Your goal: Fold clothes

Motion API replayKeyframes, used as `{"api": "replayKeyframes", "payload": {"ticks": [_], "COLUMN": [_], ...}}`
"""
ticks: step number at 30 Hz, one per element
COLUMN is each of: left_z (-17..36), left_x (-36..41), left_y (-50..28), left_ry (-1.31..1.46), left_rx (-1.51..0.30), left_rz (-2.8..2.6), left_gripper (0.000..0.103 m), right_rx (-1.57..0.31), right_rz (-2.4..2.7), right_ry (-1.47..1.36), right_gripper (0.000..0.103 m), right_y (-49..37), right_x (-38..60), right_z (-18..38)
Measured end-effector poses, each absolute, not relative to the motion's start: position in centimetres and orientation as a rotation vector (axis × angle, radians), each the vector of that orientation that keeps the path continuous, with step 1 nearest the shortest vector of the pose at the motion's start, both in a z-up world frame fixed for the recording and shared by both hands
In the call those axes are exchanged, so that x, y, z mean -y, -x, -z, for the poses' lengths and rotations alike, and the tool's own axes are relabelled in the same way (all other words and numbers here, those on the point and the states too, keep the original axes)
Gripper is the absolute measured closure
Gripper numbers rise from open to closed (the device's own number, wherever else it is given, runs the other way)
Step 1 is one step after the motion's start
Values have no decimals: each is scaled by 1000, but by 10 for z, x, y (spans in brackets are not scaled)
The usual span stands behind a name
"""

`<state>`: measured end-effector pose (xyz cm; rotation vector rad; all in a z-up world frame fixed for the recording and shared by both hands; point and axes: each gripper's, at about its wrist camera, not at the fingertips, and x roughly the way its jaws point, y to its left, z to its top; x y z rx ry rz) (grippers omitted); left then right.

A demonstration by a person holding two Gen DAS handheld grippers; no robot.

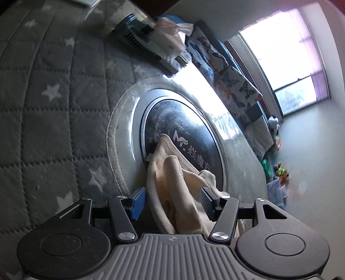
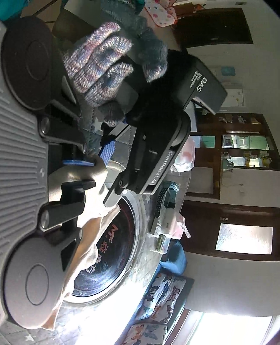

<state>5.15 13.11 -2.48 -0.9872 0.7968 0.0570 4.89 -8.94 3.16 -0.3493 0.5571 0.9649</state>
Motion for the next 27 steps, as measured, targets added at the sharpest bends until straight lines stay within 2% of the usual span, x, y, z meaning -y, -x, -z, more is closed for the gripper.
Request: {"api": "replayKeyframes", "payload": {"ticks": [7,9,12,13,18,24,27], "left_z": [30,34,41,42,45,41,42], "left_x": [-133,-133,-135,-136,-137,-134,-133], "left_y": [-59,-60,-61,-61,-59,-59,-59], "left_ry": [1049,1059,1076,1080,1064,1009,1001], "left_rx": [-813,-826,-836,-833,-832,-829,-830], "left_rz": [-46,-47,-51,-57,-66,-70,-74], "left_gripper": [47,63,80,83,87,87,87], "right_rx": [-560,-567,-574,-578,-587,-601,-624], "right_rz": [-972,-977,-980,-981,-967,-831,-716], "right_ry": [337,337,340,340,313,244,218], "right_gripper": [90,90,90,90,84,83,78], "right_y": [-46,-46,-45,-45,-47,-63,-80], "right_x": [92,91,90,91,98,133,161], "right_z": [-31,-29,-26,-25,-27,-30,-25]}}
